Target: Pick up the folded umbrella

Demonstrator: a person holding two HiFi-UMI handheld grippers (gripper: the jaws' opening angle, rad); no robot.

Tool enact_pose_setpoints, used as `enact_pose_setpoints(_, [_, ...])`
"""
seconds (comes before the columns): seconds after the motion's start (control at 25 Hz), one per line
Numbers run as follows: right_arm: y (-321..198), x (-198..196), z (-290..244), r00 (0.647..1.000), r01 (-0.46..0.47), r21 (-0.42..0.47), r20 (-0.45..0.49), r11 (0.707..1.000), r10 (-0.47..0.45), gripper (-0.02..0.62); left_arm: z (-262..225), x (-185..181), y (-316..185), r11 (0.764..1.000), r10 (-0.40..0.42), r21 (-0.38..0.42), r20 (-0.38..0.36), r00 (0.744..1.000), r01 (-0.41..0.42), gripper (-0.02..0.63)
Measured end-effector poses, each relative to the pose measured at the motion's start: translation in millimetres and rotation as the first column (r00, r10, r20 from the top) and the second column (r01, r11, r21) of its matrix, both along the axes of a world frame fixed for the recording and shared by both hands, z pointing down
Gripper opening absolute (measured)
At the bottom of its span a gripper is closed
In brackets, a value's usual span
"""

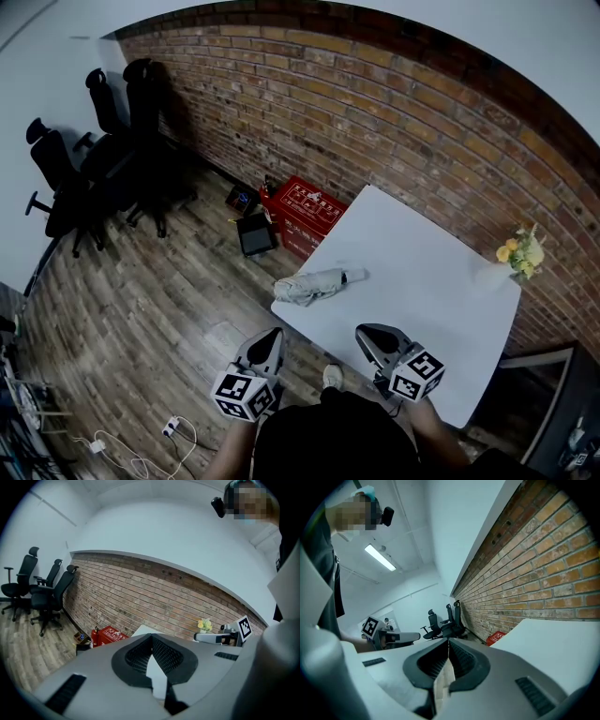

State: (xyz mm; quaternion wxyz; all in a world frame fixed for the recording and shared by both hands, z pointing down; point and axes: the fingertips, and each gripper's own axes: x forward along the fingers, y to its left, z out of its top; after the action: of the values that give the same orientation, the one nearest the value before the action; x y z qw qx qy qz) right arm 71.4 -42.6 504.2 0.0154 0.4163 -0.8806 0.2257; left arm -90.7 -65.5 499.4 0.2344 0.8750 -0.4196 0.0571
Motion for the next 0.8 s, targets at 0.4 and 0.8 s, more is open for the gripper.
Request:
enact_pose_setpoints(0.4, [-40.2,28.7,10.3,0.999,0.052,-0.013,-0.004,0.999,-0.052,0.023,8.7,28.3,-36.8,1.000,-0.026,-0.013,0.020,0.999,0.026,0.014])
enact_pose_setpoints(0.8, [-57.0,36.8,22.2,0.999,0.048,-0.042,-0.001,0.998,-0.048,0.023,16.9,37.9,-61.4,0.999,-0.022,-0.033,0.022,1.000,0.022,0.014])
